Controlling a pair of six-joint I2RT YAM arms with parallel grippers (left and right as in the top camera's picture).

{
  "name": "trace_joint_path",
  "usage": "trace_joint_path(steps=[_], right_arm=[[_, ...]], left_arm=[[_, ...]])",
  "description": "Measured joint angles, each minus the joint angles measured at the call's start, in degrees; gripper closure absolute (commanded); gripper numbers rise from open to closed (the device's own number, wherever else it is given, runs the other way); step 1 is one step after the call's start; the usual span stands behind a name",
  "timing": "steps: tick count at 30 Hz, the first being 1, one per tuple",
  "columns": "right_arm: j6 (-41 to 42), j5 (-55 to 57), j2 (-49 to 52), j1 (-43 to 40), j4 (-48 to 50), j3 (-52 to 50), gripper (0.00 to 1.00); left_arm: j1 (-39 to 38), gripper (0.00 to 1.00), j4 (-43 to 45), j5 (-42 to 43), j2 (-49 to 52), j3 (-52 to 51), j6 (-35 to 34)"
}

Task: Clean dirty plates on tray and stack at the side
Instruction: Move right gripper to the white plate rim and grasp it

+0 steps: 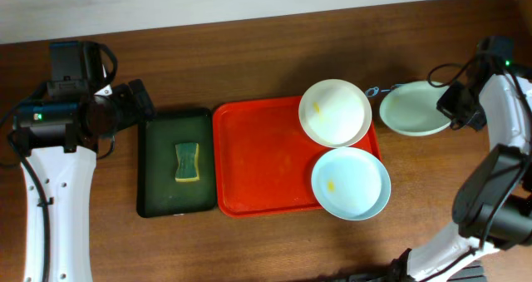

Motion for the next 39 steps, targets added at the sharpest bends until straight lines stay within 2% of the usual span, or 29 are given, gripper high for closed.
trace_joint_path(steps=[5, 6, 7, 9, 12, 15, 18, 23, 25, 34, 39], right_arm=[[0.0, 0.1, 5.2, 0.0, -2.3, 0.0, 0.94], [0.0, 0.1, 5.6, 0.0, -2.8, 0.0, 0.64], [-0.1, 0.1, 5.7, 0.0, -3.1, 0.0, 0.47], [-2.5, 0.0, 5.7, 0.0, -4.7, 0.0, 0.43], [-4.5, -2.1, 5.9, 0.0, -9.6, 2.1, 0.43], [-10.3, -6.6, 6.0, 1.7, -12.0, 9.8, 0.46], [-17.9, -12.7, 6.0, 6.0, -10.1, 10.5, 0.54], [-30.2, -16.3, 6.0, 16.9, -4.1, 10.1, 0.58], [-32.6, -16.3, 6.0, 19.9, -0.5, 8.8, 0.60], [-34.4, -12.8, 6.0, 21.8, 15.3, -3.0, 0.63], [-34.5, -11.9, 6.0, 21.8, 16.7, -4.9, 0.71]], left_arm=[[0.0, 0.01, 0.0, 0.0, 0.0, 0.0, 0.0], [0.0, 0.01, 0.0, 0.0, 0.0, 0.0, 0.0], [0.0, 0.01, 0.0, 0.0, 0.0, 0.0, 0.0], [0.0, 0.01, 0.0, 0.0, 0.0, 0.0, 0.0], [0.0, 0.01, 0.0, 0.0, 0.0, 0.0, 0.0], [0.0, 0.01, 0.0, 0.0, 0.0, 0.0, 0.0], [0.0, 0.01, 0.0, 0.0, 0.0, 0.0, 0.0], [0.0, 0.01, 0.0, 0.0, 0.0, 0.0, 0.0], [0.0, 0.01, 0.0, 0.0, 0.0, 0.0, 0.0], [0.0, 0.01, 0.0, 0.0, 0.0, 0.0, 0.0], [0.0, 0.01, 0.0, 0.0, 0.0, 0.0, 0.0]])
